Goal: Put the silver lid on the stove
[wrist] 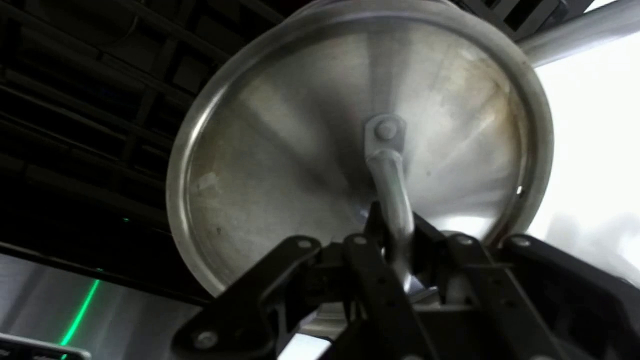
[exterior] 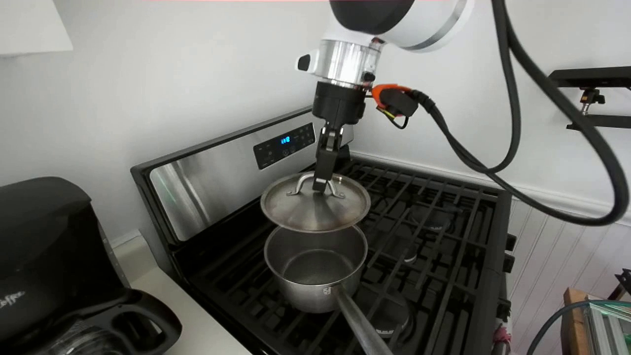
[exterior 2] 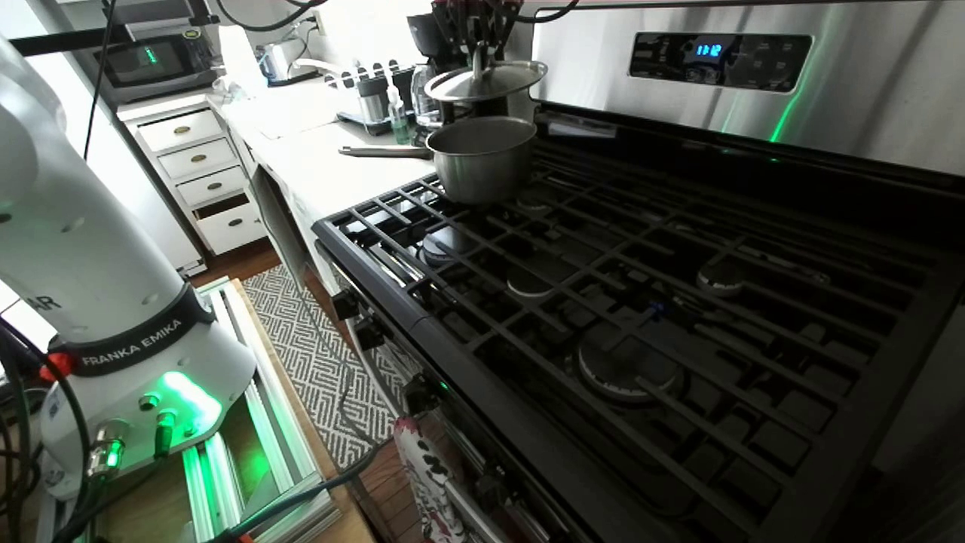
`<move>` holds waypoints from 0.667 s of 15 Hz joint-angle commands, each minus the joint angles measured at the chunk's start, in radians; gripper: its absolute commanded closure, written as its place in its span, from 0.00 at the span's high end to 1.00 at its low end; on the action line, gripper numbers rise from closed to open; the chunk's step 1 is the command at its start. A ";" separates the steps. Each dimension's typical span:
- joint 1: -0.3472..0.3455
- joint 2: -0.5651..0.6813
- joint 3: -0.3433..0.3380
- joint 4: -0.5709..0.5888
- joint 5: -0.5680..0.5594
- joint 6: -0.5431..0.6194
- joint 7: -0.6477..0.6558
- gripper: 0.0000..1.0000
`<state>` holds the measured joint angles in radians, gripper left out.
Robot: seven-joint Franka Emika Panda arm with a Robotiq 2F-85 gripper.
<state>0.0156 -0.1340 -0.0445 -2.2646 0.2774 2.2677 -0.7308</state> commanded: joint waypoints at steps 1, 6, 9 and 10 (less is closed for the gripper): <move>-0.042 -0.136 -0.049 -0.121 -0.026 0.012 0.032 0.02; -0.134 -0.231 -0.153 -0.281 -0.063 0.058 0.091 0.02; -0.178 -0.258 -0.219 -0.360 -0.058 0.106 0.086 0.02; -0.190 -0.265 -0.238 -0.380 -0.057 0.121 0.083 0.02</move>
<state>-0.1489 -0.3318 -0.2413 -2.5562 0.2372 2.3309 -0.6767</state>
